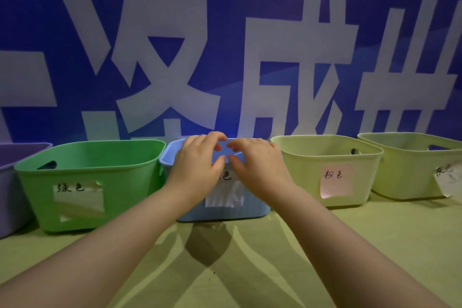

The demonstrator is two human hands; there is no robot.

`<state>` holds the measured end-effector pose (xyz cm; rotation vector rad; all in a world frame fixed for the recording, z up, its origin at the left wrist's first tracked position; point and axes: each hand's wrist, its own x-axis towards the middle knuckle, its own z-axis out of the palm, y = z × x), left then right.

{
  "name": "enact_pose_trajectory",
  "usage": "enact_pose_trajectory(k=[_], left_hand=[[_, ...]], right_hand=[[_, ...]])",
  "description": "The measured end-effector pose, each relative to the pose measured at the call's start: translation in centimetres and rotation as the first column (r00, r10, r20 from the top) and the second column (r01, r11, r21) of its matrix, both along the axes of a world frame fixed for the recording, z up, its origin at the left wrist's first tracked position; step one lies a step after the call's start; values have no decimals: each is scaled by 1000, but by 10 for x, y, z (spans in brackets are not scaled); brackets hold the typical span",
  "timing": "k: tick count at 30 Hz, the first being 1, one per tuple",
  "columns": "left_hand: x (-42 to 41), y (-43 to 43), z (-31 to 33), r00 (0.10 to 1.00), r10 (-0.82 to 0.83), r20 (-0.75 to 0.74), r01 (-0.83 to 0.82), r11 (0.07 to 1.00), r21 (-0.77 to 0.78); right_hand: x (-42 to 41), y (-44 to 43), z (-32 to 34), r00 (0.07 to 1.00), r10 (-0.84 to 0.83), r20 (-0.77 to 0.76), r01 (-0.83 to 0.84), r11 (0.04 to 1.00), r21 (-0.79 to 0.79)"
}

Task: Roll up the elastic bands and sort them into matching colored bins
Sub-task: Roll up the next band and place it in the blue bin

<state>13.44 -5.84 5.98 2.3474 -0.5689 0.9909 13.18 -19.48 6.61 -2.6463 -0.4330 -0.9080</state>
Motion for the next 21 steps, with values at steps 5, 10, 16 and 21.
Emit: enact_pose_trajectory(k=[5,10,16,21], left_hand=[[-40,10,22,993,-40,108,36,999,38],[-93,43,33,986,3,167,-11,999,49],[-166,126,31,978,158,138,-162,987,18],[-228,205,22,960,277,37,-277,961,19]], right_hand=[[-39,13,5,995,54,87,-58,997,43],[-85,45,16,975,177,133,-193,973,125],[-135,131,21,925,365,105,-373,925,72],[-172,213,13,835,547,58,-549,836,17]])
